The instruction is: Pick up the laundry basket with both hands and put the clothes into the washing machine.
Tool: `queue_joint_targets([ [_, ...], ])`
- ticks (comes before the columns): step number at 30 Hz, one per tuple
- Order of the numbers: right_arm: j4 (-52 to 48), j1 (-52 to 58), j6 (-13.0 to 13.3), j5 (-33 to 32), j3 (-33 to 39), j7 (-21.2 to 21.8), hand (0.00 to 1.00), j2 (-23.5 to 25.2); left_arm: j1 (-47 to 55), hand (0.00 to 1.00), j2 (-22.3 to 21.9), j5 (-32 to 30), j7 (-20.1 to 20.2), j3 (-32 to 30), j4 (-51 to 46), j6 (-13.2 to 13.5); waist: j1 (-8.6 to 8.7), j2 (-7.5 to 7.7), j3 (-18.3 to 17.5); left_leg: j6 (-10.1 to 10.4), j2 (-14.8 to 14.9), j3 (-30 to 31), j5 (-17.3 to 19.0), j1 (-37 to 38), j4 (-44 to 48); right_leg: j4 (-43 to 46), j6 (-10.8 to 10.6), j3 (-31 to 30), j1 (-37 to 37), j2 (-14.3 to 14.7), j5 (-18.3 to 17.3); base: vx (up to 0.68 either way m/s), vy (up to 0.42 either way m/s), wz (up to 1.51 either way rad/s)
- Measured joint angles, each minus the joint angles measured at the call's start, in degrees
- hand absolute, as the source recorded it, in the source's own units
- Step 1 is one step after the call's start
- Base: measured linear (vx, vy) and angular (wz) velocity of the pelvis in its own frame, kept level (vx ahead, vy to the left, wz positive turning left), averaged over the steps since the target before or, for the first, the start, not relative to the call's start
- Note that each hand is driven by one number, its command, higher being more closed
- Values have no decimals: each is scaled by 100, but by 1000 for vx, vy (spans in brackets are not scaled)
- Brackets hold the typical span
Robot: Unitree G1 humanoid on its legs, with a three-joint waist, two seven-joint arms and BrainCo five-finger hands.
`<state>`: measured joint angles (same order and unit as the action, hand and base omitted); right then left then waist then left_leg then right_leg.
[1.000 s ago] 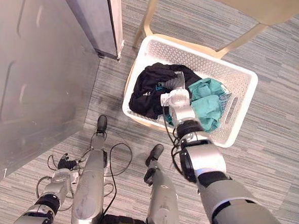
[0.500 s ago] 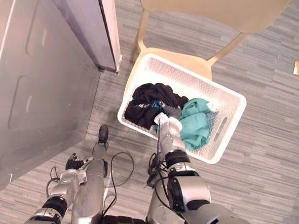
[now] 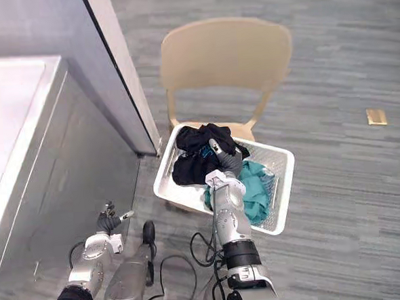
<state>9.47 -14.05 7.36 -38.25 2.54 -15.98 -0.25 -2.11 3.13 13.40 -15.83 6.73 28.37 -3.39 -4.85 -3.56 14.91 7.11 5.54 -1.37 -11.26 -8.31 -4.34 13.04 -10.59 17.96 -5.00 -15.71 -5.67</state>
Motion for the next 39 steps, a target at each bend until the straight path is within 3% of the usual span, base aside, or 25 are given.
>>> queue_joint_targets([
  [5, -660, 47, -32, 83, -23, 96, 100, -21, 93, 0, -213, -6, -2, -193, -1034, 2, 160, 3, -301, -38, 26, -133, 33, 255, -3, -461, -2, -53, 381, 104, 252, 19, -16, -15],
  [11, -1099, 36, -155, 262, -321, 295, 100, -28, 192, 0, -339, -21, -2, -194, -1899, 5, 231, -13, -680, -78, 95, -669, 188, 548, -8, -1008, 8, -553, 511, 202, 619, -32, 23, -45],
  [30, -1409, -472, -158, 253, -666, 293, 100, -456, -1185, 0, -75, -358, -126, 157, -1939, 3, 620, -56, -1172, -53, 192, -1172, 213, 968, -50, -1302, 122, -1115, 681, 321, 916, -47, 3, -15],
  [39, -1408, -450, -259, 253, -685, 289, 100, -488, -1542, 0, -70, -710, -126, 416, -1701, -72, 727, -80, -1192, -32, 197, -1242, 228, 1024, -55, -1302, 115, -1155, 681, 321, 924, -35, -1, -4],
])
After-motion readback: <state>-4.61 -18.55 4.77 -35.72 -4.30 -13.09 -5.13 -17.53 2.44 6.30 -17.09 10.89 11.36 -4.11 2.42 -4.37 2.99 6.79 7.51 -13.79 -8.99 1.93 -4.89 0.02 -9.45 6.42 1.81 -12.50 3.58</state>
